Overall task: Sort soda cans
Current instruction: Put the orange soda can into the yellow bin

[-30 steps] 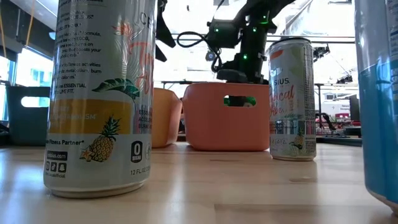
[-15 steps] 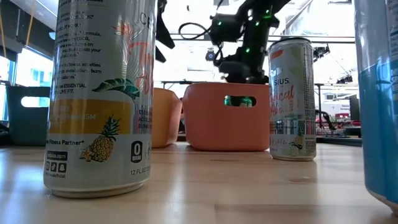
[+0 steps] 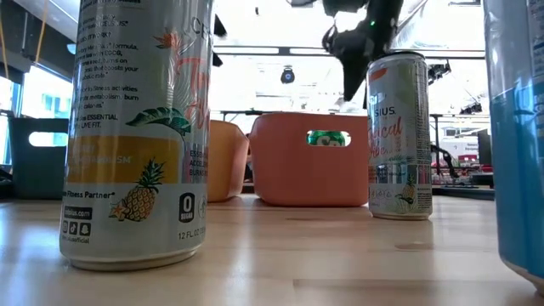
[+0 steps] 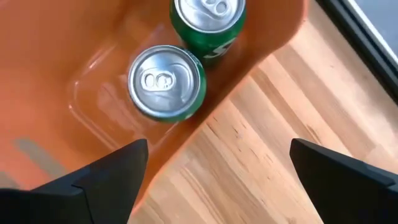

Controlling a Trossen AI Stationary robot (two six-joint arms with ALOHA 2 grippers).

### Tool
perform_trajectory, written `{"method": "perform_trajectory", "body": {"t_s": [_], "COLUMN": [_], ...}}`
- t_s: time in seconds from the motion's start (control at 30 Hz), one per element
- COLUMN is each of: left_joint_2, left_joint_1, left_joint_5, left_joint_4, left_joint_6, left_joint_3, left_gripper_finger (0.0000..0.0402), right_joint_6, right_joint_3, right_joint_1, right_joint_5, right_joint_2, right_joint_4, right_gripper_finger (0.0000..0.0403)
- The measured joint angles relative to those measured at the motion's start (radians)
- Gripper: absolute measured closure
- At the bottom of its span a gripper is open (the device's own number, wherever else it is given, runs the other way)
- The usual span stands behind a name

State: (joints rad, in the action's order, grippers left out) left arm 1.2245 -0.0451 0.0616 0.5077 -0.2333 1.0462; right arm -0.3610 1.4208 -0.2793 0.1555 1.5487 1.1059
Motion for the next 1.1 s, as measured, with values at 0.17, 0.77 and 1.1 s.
{"method": "perform_trajectory", "body": {"t_s": [0.17,0.77,1.1], "left_joint_2": [-0.091,-0.355,-0.349], "left_joint_1": [0.008,0.209,0.295], "left_joint_5": [-0.003,0.035,0.192], "left_joint_4": [0.073,-0.079,-0.144], "left_joint_6": [-0.043,-0.474,-0.58], "left_joint_3": [0.001,-0.214,-0.3], "left_gripper_finger": [0.0057,0.0057,0.0057], "right_joint_6": [-0.008,-0.089,-0.348], "right_joint_3": [0.0,-0.012,-0.084], "right_joint_1": [0.017,0.207,0.504], "right_joint_5": [0.004,-0.012,-0.123], "right_joint_2": [-0.062,-0.165,-0.202], "right_joint_4": [0.014,0.067,0.244], "right_gripper_finger": [0.0015,0.0014,0.0014]}}
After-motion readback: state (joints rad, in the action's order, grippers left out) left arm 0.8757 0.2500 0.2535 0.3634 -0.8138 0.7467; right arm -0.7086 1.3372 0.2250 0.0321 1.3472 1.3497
